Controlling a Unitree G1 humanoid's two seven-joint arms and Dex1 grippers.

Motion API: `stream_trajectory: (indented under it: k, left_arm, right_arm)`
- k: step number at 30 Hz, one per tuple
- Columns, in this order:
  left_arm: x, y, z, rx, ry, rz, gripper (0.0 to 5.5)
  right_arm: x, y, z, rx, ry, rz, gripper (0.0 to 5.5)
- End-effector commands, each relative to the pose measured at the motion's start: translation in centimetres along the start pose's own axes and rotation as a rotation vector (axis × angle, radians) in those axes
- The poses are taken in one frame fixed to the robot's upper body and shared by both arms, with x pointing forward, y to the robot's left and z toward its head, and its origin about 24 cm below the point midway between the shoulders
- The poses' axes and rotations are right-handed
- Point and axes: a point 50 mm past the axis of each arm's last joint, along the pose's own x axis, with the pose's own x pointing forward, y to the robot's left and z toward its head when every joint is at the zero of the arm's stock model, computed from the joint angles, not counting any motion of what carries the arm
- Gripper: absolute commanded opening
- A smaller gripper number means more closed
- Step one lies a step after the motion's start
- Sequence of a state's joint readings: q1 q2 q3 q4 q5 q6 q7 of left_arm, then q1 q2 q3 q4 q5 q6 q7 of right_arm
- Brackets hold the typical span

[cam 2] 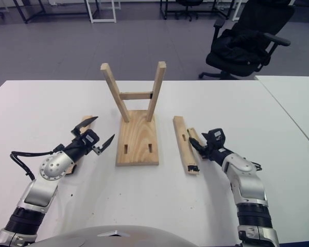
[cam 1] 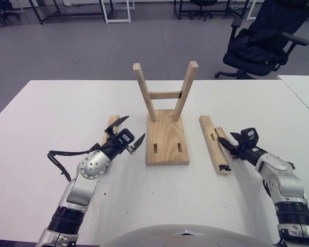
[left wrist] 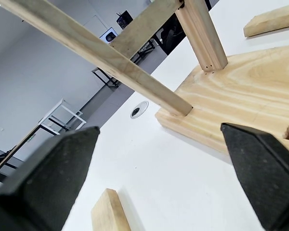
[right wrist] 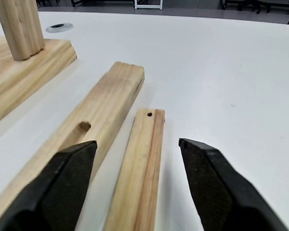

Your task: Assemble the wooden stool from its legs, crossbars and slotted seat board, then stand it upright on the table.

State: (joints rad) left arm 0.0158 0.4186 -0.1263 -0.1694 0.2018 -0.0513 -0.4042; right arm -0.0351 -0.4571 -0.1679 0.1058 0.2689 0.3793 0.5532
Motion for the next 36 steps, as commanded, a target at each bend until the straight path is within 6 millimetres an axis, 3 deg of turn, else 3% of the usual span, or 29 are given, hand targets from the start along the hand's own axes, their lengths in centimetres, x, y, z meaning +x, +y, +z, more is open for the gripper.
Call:
stream_trajectory:
  k: [1,5,12,14,16,18,21,23,25,27,32,36]
  left_arm:
    - [-0.3,0.1,0.1,-0.006,0.009,0.011,4.63]
    - [-0.2,0.1,0.2,-0.004,0.007,0.003,4.63]
    - [0.0,0.8,1.7,-0.107,-0.060,0.022,4.63]
    - [0.3,1.0,2.7,-0.169,-0.107,0.025,4.63]
    - [0.7,1.5,4.0,-0.297,-0.177,0.049,4.63]
    - [1.3,1.6,6.6,-0.609,-0.333,-0.003,4.63]
    - [1.9,2.8,10.0,-1.016,-0.569,-0.111,4.63]
    - [2.6,3.3,10.6,-1.193,-0.624,-0.157,4.63]
    - [3.1,3.2,10.8,-1.263,-0.625,-0.201,4.63]
    - [3.5,3.3,10.8,-1.297,-0.608,-0.215,4.63]
    - [3.4,3.5,11.3,-1.367,-0.640,-0.209,4.63]
    - [3.3,2.8,11.8,-1.401,-0.672,-0.214,3.91]
  right_arm:
    - [-0.2,-0.4,-1.5,0.014,0.087,-0.047,3.19]
    - [-0.4,-0.2,-2.3,0.023,0.135,-0.049,2.93]
    - [-0.9,-0.9,-3.0,-0.009,0.238,-0.113,1.50]
    - [-0.7,-1.1,-2.1,0.003,0.222,-0.141,1.31]
    - [-0.2,-1.4,0.2,-0.013,0.108,-0.164,1.31]
    - [0.2,-1.3,4.1,-0.101,-0.072,-0.165,1.31]
    - [0.3,1.9,9.7,-0.310,-0.307,-0.025,1.31]
    - [0.4,6.3,12.8,-0.389,-0.445,0.175,1.31]
    - [-0.4,10.4,15.3,-0.408,-0.590,0.356,1.31]
    - [-1.2,12.4,16.2,-0.443,-0.633,0.446,1.31]
    - [-2.0,14.3,16.7,-0.534,-0.627,0.575,1.31]
    - [-2.0,14.8,17.1,-0.580,-0.628,0.639,1.31]
